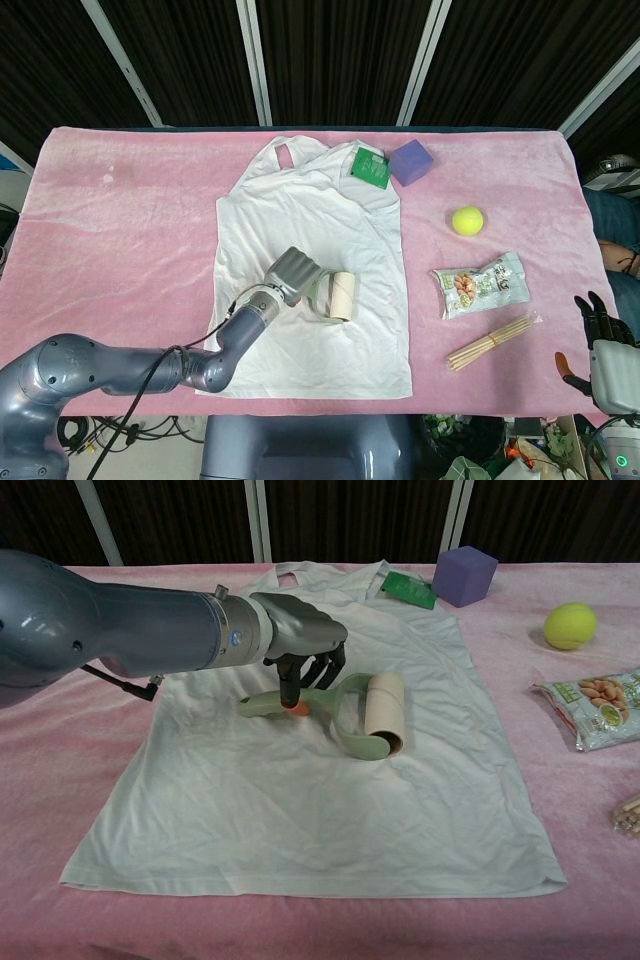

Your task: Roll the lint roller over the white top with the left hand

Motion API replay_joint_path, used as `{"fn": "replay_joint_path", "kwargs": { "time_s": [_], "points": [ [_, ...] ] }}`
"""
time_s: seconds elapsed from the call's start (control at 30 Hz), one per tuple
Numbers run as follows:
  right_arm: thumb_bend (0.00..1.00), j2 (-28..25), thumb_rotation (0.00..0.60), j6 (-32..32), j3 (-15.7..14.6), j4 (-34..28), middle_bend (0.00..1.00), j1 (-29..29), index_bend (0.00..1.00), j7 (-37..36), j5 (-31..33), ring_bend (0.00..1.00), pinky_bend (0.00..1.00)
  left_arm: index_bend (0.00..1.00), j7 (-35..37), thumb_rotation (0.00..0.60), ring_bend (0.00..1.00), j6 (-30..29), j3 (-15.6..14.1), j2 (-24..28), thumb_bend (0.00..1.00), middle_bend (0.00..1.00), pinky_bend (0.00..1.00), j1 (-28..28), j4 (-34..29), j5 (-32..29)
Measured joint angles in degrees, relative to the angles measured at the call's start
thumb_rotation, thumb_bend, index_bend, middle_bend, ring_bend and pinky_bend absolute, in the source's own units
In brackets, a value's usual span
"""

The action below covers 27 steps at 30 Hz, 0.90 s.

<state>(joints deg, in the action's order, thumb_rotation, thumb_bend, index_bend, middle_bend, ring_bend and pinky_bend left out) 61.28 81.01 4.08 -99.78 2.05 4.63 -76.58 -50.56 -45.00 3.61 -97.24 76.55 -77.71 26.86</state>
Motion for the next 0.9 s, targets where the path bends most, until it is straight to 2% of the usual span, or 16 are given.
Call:
{"fn": "replay_joint_path", "kwargs": {
  "time_s": [0.2, 0.5, 0.73, 0.9],
  "points": [
    [0.29, 0.02, 0.6, 0.03, 0.07, -0.08, 0.0, -0.03, 0.02, -0.09, 0.15, 0.17, 0.15, 0.67, -0.76, 0.6, 0.52, -1.11, -2.05, 2.53, 0.47, 0.65, 0.65, -0.77, -1.64, -1.07],
    [0.29, 0.16, 0.6, 0.01, 0.09, -0.17, 0.0, -0.05, 0.02, 0.35, 0.5, 0.17, 0.15, 0.67, 0.34, 0.6, 0.52, -2.33, -5.25, 10.08, 0.47, 0.65, 0.65, -3.53, -6.91, 0.25],
    [0.29, 0.29, 0.6, 0.08, 0.17, -0.22, 0.0, -0.06, 0.02, 0.75, 0.76, 0.17, 0.15, 0.67, 3.61, 0.6, 0.52, -3.49, -8.96, 17.9, 0.47, 0.65, 0.65, -7.94, -10.74, 3.67],
    [0.29, 0.44, 0.6, 0.31, 0.33, -0.31, 0.0, -0.14, 0.03, 1.15, 1.15, 0.17, 0.15, 0.68, 9.57, 0.6, 0.52, -4.29, -10.81, 22.92, 0.47, 0.65, 0.65, -12.4, -12.2, 9.12]
  ]
}}
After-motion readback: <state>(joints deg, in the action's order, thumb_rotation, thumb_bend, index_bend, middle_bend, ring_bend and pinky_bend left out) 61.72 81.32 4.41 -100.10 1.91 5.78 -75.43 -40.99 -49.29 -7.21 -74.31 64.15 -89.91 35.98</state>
